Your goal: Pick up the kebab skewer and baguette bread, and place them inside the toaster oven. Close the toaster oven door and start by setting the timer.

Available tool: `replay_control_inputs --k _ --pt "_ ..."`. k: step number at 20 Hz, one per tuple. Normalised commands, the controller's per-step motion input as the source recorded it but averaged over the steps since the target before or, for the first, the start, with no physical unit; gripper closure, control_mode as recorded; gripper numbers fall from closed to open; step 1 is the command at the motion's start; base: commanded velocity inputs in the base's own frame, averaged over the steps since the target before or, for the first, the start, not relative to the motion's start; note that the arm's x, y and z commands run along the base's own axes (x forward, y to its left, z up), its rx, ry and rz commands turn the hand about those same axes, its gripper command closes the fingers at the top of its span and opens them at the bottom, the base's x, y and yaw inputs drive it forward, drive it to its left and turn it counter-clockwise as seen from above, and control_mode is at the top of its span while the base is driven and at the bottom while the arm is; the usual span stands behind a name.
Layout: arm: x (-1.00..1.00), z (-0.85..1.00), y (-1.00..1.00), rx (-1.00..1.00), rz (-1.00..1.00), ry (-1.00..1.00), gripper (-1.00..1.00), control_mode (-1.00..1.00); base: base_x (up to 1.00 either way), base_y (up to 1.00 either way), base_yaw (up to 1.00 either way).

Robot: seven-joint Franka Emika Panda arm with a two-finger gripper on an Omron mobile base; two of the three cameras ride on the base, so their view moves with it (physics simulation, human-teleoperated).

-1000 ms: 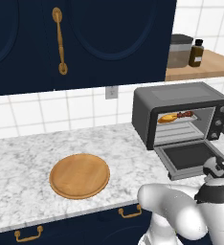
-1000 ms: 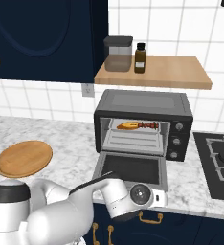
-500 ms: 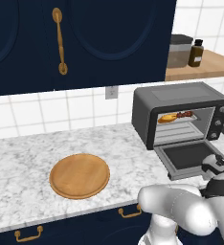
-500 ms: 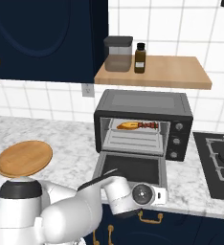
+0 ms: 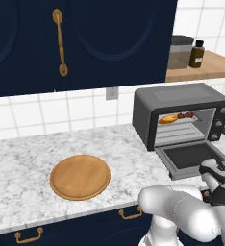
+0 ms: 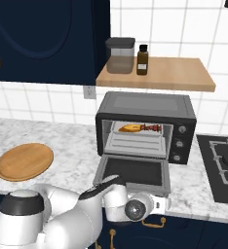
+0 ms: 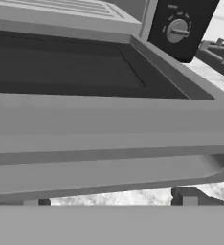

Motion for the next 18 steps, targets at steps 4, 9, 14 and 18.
replay_control_inputs --k 4,9,14,18 --pt "0.0 0.27 0.0 0.01 0.0 -0.2 -1.0 -1.0 0.0 0.0 0.0" --pt "0.0 0.57 -0.01 0.03 0.0 -0.15 -1.0 -1.0 0.0 0.0 0.0" --pt "0.0 0.7 0.0 0.02 0.0 -0.1 -1.0 -1.0 0.0 0.0 0.0" --pt "0.01 0.51 0.0 0.01 0.0 -0.05 -1.0 -1.0 0.0 0.0 0.0"
